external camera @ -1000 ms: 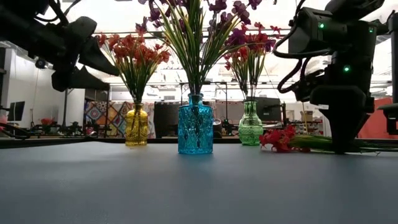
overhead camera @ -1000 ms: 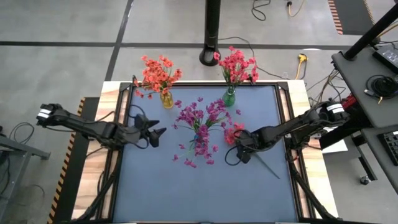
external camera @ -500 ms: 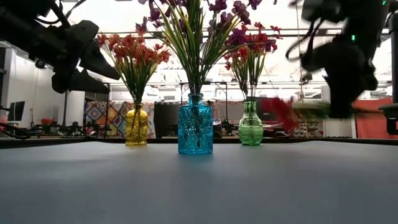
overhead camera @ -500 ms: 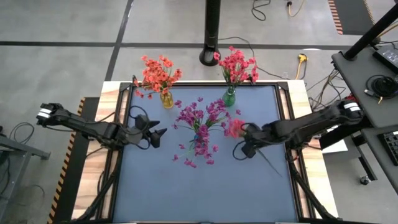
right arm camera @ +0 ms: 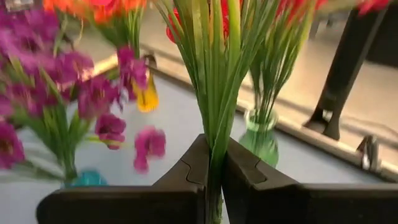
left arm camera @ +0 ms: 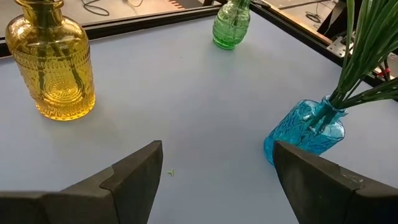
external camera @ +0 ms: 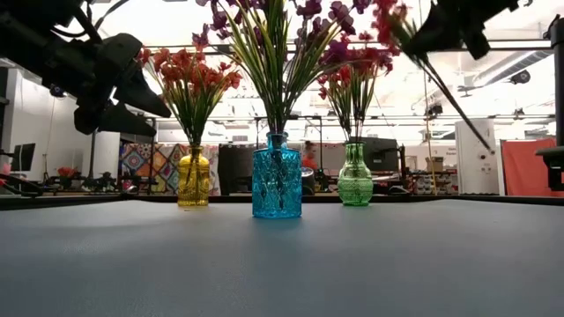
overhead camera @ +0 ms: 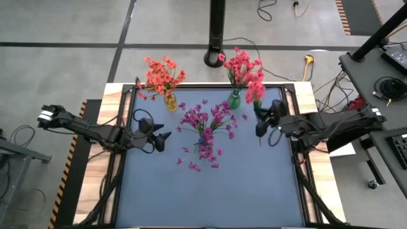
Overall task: Sort flowers into vase by color
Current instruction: Put the red flower into the green vase
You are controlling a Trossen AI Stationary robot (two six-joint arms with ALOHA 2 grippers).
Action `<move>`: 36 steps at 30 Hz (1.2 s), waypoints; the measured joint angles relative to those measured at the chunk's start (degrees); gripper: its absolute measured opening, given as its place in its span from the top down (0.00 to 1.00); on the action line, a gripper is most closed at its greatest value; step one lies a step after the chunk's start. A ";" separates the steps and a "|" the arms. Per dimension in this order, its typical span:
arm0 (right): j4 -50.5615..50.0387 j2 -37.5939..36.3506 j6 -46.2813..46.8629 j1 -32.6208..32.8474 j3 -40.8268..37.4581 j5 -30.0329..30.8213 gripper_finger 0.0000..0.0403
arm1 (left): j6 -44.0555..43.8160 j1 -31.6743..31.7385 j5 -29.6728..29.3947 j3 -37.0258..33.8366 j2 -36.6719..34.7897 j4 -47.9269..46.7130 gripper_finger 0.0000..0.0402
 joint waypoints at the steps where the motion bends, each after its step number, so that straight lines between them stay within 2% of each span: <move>1: 1.12 -0.86 -1.50 0.00 -0.01 0.81 0.95 | 0.01 0.00 0.01 0.00 -0.06 0.03 0.28; 5: 8.26 -2.72 -9.64 0.00 -0.59 4.76 0.95 | 0.51 0.00 0.00 -0.02 0.05 0.04 0.28; 7: 15.71 -2.86 -16.52 0.00 -1.48 6.04 0.95 | 0.80 0.00 -0.01 -0.02 0.21 0.07 0.28; 13: 41.13 -2.33 -36.70 -0.25 -5.39 4.20 0.96 | 1.05 0.00 -0.02 0.00 0.72 0.10 0.28; 15: 49.32 -2.14 -42.22 -1.18 -7.20 2.73 0.96 | 1.11 0.00 -0.02 0.02 0.85 0.11 0.28; 19: 62.16 -2.16 -46.97 -4.60 -10.66 -6.26 0.96 | 1.25 0.00 -0.04 0.02 1.22 0.14 0.28; 26: 69.07 0.66 -47.16 -12.44 -12.98 -16.91 0.96 | 1.17 0.00 -0.04 0.20 1.28 0.69 0.28; 30: 70.72 3.75 -48.35 -15.62 -12.44 -17.82 0.96 | 2.03 0.01 -0.16 0.31 1.32 3.48 0.28; 36: 71.47 8.86 -48.27 -18.96 -10.45 -21.08 0.96 | 8.95 0.02 -1.55 0.31 1.11 9.33 0.28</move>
